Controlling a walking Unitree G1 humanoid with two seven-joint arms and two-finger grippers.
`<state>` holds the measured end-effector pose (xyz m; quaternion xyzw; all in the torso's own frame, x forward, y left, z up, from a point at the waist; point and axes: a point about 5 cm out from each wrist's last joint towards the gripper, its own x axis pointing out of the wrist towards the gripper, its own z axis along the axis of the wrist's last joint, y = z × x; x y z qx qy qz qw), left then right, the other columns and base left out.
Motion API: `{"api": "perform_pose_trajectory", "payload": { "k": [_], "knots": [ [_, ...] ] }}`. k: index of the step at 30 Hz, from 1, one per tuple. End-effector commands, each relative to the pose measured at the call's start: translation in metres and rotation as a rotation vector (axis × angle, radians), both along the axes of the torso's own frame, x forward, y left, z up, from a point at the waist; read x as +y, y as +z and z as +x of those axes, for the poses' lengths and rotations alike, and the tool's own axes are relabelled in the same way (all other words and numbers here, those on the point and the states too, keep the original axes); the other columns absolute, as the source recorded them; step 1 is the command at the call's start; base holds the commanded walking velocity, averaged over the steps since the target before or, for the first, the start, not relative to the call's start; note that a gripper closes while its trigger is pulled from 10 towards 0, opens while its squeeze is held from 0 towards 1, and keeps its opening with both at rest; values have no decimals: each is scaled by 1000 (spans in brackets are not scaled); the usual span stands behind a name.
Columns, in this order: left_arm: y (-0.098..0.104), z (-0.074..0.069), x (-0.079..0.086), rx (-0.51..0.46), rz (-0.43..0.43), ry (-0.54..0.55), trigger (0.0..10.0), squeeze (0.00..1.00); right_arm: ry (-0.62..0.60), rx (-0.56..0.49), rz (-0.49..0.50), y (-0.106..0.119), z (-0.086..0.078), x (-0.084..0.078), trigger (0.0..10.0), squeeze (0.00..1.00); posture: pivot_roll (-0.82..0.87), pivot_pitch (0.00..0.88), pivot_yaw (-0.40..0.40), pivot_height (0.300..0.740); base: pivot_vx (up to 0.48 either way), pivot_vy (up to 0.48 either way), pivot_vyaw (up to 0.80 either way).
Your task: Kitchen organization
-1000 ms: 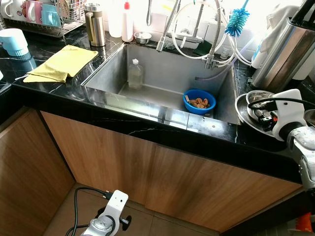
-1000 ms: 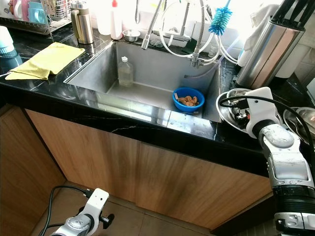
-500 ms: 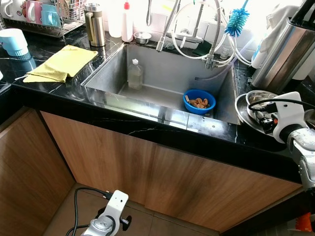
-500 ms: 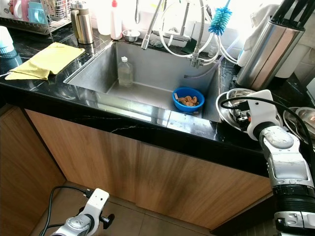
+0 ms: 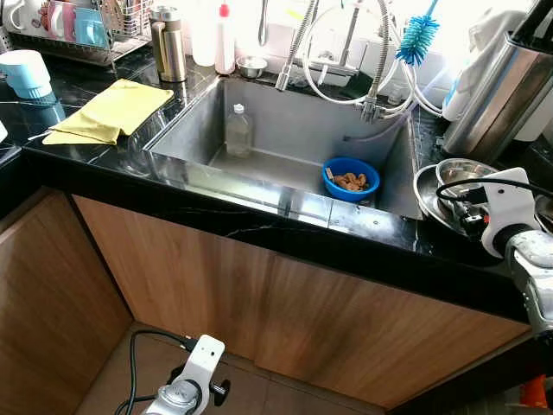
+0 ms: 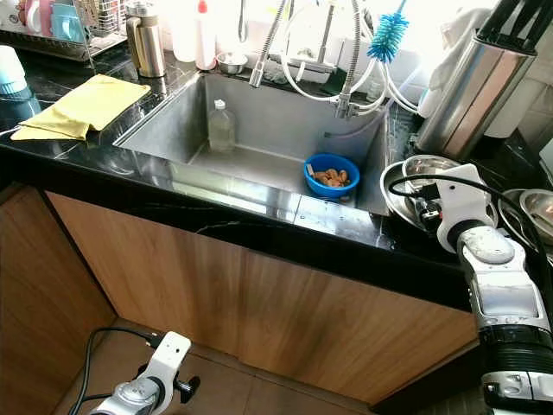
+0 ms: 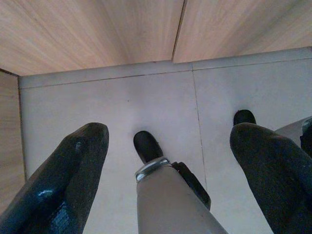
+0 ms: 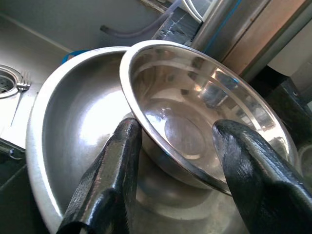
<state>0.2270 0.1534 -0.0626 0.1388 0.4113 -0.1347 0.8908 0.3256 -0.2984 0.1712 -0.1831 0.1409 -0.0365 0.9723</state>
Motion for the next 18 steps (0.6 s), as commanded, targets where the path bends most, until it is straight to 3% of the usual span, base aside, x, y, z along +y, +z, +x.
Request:
{"api": "perform_pose_trajectory", "payload": {
  "k": [1, 8, 9, 11, 12, 18],
  "knots": [
    [-4, -6, -1, 30, 1, 9, 10000, 0, -22, 7, -22, 4, 1, -6, 10000, 0, 142, 60, -124, 740, 0, 0, 0],
    [-6, -9, -1, 35, 3, 9, 10000, 0, -26, 25, -28, 0, 1, -5, 10000, 0, 144, 56, -125, 740, 0, 0, 0],
    [-6, -9, -1, 35, 3, 8, 10000, 0, -29, 22, -28, 0, 1, -5, 3176, 0, 145, 53, -125, 740, 0, 0, 0],
    [-6, -9, -1, 35, 3, 8, 10000, 0, -30, 21, -27, 0, 1, -5, 3176, 0, 145, 53, -125, 740, 0, 0, 0],
    [-6, -9, -1, 34, 3, 8, 10000, 0, -30, 17, -25, 0, 1, -4, 0, 0, 145, 53, -125, 740, 0, 0, 0],
    [-6, -9, -2, 32, 3, 6, 10000, 0, -23, 15, -25, 0, 3, -2, 0, 0, 146, 56, -127, 740, 0, 0, 0]
  ]
}}
